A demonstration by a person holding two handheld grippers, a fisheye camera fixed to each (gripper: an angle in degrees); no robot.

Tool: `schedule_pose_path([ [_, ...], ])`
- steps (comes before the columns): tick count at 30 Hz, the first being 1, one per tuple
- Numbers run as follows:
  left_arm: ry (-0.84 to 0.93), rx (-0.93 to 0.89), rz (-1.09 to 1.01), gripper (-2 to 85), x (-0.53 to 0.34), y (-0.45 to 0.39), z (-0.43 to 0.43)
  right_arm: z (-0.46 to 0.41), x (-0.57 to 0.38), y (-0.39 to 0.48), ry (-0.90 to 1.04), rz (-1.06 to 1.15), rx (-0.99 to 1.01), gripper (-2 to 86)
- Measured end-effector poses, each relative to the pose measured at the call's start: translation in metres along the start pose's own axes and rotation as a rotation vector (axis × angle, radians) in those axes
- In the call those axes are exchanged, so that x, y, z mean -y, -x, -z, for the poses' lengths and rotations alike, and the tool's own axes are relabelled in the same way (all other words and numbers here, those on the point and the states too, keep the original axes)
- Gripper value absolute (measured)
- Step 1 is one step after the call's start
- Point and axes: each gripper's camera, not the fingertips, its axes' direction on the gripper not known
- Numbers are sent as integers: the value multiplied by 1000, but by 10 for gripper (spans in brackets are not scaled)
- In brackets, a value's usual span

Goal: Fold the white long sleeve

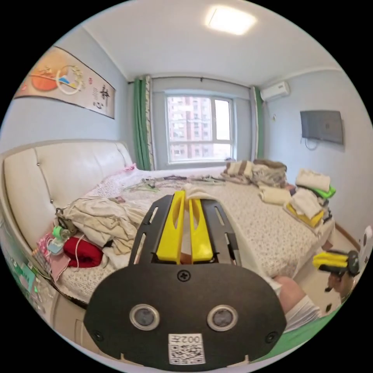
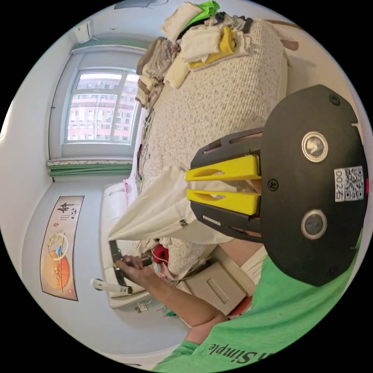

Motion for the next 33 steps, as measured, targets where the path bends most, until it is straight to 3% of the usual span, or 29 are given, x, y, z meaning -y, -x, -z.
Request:
schedule_pose_path([
  [6, -165, 214, 100, -10, 6, 35, 91, -49, -8, 41, 104, 140, 10, 102],
  [15, -63, 462, 465, -10, -44, 138, 156, -111, 16, 39, 186, 130, -16, 113],
  [20, 269, 412, 363, -10, -74, 159, 125, -154, 34, 30, 233, 107, -41, 121],
  [23, 426, 502, 239, -1, -88, 150, 104, -189, 38, 24, 315, 89, -59, 124],
  [29, 526, 720, 82, 39, -103, 135, 79, -194, 51, 16, 361, 29, 55, 55],
  [33, 545, 779, 55, 45, -103, 134, 67, -146, 81, 7, 212, 23, 18, 11],
])
